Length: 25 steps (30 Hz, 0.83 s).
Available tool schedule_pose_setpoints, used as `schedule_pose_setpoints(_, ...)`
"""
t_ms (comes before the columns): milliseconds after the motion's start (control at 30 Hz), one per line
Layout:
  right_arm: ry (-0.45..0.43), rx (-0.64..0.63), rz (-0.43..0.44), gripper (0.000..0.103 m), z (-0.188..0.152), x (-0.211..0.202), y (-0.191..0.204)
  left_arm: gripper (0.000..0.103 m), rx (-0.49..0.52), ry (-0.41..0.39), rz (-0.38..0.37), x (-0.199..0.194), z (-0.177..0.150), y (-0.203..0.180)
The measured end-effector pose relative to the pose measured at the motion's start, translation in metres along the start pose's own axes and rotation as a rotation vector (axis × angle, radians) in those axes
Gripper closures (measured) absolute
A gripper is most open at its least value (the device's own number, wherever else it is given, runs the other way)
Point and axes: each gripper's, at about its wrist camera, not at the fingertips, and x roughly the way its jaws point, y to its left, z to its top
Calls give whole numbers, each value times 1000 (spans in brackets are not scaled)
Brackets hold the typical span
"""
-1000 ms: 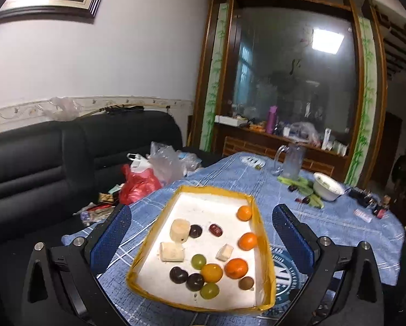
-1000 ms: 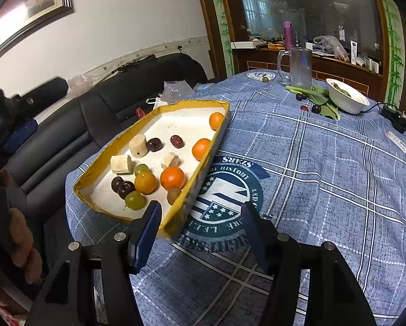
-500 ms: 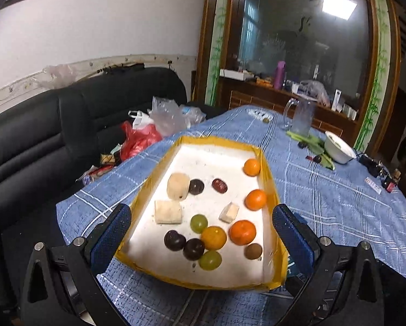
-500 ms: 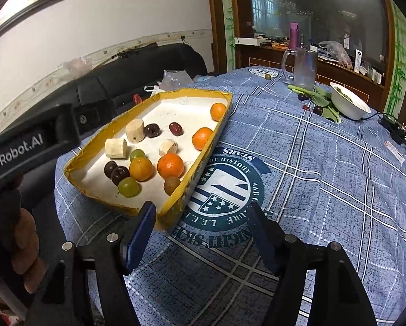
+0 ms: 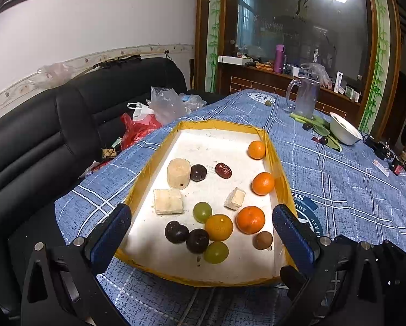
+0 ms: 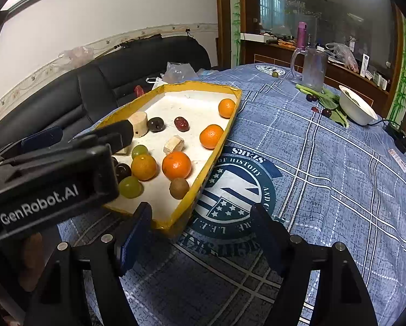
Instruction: Organize fruits
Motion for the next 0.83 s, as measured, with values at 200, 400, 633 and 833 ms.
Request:
schedule_pose_setpoints(200, 1, 1, -1, 22, 1, 3, 1, 0, -8, 23, -8, 4, -1, 2)
schedule_pose_setpoints(400, 1, 7, -4, 21, 2, 4, 1, 0, -8, 50, -3, 8, -3, 2)
schedule_pose_setpoints(633, -4, -3, -19, 21, 2, 3, 4, 0, -11, 45, -3, 6, -4, 3)
schedule_pose_setpoints(833, -17, -6, -42, 21, 5, -2, 7, 0, -20, 54, -17, 0, -3, 4)
